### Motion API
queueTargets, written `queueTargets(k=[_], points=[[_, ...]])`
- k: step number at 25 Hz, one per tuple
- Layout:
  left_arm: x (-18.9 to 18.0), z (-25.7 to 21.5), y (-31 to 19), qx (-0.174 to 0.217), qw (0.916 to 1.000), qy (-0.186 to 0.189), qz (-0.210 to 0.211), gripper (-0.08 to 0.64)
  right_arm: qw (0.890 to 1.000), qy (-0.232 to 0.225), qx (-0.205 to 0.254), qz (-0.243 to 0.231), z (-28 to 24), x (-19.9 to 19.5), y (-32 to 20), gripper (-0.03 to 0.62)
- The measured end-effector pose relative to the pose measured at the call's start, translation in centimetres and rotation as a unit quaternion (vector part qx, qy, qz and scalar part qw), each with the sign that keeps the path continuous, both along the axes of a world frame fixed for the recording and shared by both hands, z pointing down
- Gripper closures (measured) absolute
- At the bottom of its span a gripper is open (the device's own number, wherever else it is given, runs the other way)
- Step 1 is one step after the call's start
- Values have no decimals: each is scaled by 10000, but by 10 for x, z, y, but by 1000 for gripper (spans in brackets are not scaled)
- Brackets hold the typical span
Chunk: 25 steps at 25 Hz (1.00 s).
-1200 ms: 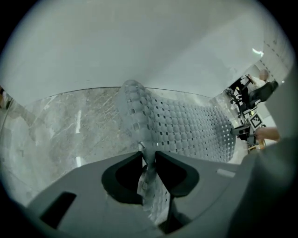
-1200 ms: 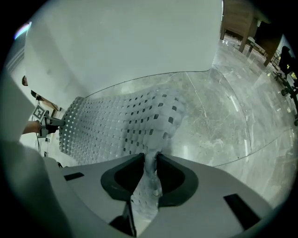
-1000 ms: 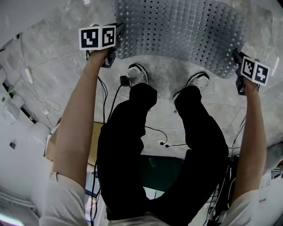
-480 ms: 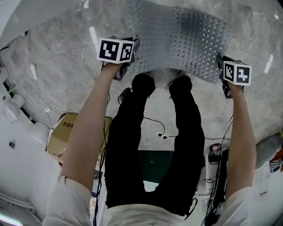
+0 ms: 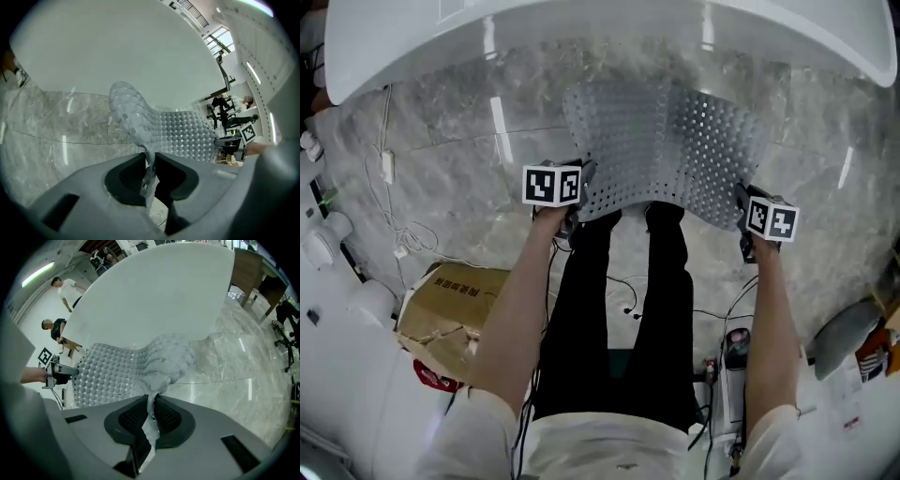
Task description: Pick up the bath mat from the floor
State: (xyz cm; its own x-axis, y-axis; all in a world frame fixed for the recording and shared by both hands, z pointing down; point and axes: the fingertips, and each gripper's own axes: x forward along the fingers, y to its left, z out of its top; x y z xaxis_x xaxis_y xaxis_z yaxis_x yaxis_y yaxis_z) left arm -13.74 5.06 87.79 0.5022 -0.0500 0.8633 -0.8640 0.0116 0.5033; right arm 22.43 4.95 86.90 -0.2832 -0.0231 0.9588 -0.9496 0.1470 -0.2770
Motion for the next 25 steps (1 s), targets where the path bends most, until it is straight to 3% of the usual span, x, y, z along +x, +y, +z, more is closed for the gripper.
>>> queueTargets(k=[6,14,21,25], points=[[-26,-87,17,47,9997,-85,-236,494,9998,24,135,110,-87,-14,15,551],[-71,-188,12,530,9967,-335,-520,495,9960,-69,874,147,-195,-33,4,551],[-107,-272,4,1240,9879,-568,-737,499,9848,-17,1734,-102,-289,-34,-20,552],[-134,-318,-36,1933,9737,-724,-962,499,9681,18,2498,-202,-339,-41,-74,552]])
